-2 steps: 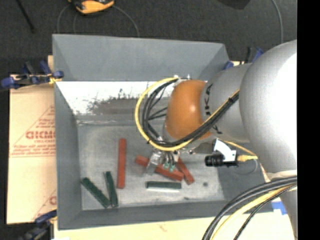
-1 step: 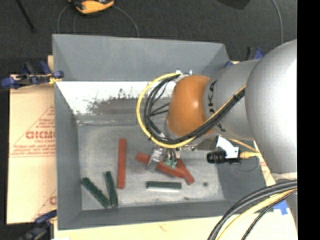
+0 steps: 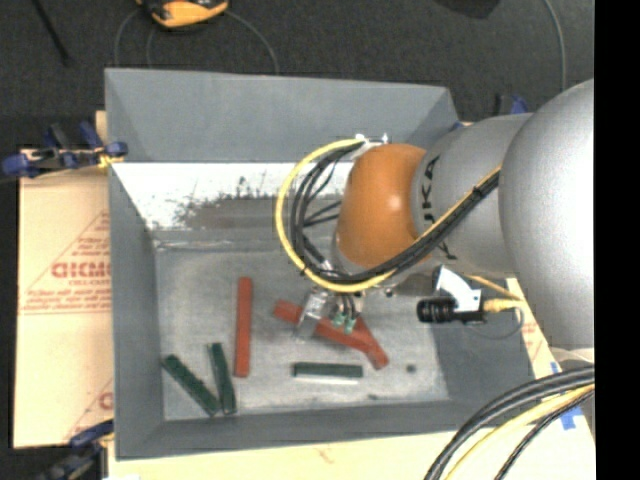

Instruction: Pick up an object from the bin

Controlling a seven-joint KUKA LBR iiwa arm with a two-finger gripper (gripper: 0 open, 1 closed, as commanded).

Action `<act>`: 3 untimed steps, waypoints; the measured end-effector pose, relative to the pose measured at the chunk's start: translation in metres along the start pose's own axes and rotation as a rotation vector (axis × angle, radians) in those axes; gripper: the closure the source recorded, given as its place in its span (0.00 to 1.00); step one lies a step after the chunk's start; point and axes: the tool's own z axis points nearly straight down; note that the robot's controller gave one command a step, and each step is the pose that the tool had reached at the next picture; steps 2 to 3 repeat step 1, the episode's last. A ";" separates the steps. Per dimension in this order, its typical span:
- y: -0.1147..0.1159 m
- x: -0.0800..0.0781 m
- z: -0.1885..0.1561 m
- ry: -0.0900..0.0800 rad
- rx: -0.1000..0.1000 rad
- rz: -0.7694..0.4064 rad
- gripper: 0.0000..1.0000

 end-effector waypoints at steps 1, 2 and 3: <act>0.000 -0.001 -0.007 -0.002 -0.001 -0.001 1.00; 0.000 -0.001 -0.007 -0.002 -0.001 -0.001 1.00; 0.000 -0.001 -0.007 -0.002 -0.001 -0.001 1.00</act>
Offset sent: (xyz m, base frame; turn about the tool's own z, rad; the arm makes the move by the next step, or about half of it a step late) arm 0.0000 0.0002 0.0162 0.0000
